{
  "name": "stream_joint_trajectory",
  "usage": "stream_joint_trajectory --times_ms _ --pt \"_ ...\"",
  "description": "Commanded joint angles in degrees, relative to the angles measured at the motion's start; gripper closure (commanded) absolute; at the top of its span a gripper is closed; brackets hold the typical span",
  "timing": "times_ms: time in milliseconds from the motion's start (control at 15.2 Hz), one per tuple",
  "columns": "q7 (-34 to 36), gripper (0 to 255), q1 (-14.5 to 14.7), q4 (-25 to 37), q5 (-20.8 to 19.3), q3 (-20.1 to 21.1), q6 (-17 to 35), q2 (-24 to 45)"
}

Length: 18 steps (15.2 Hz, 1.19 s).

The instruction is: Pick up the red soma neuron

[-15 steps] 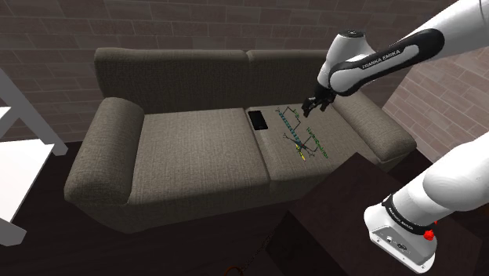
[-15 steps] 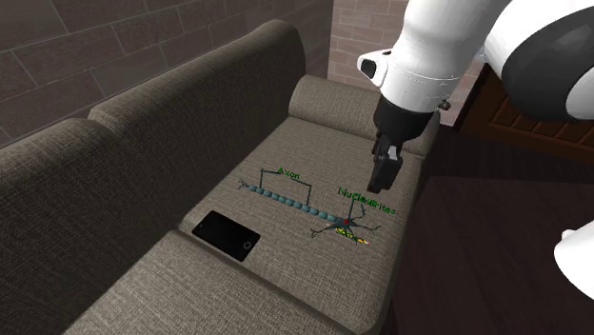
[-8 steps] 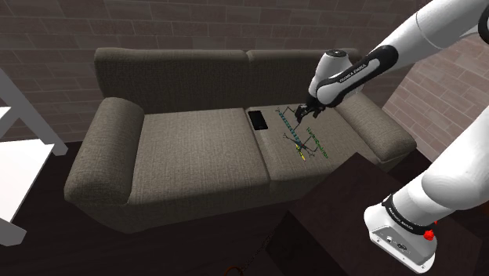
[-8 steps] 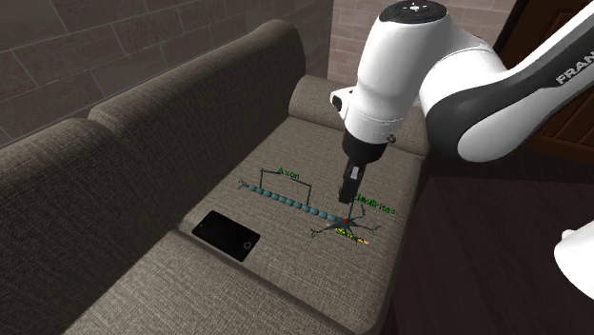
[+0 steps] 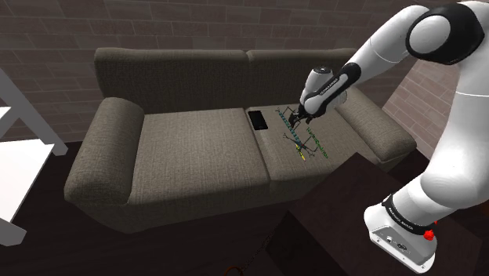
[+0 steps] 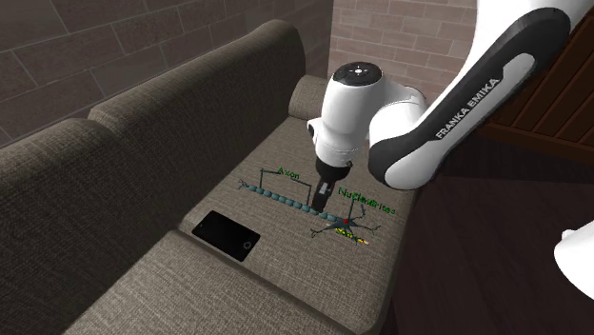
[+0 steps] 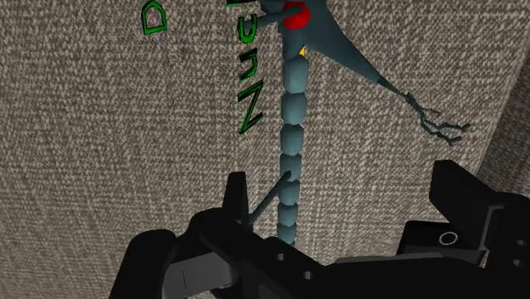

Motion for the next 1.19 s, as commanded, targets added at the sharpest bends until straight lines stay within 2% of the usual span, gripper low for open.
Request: stream_joint_trajectory --times_ms 0,264,924,990,1122 --pt "0.1 0 -0.6 3.6 0.4 -0.2 1.1 4.5" --pt "0.4 0 -1.9 11.4 1.3 -0.3 2.4 13.4" --pt "0.9 0 -1.8 14.3 1.3 -0.6 5.4 19.4" --pt "0.9 255 -1.8 14.2 1.3 -0.6 5.5 19.4" --pt "0.9 255 -1.8 14.2 1.3 -0.6 5.5 19.4"
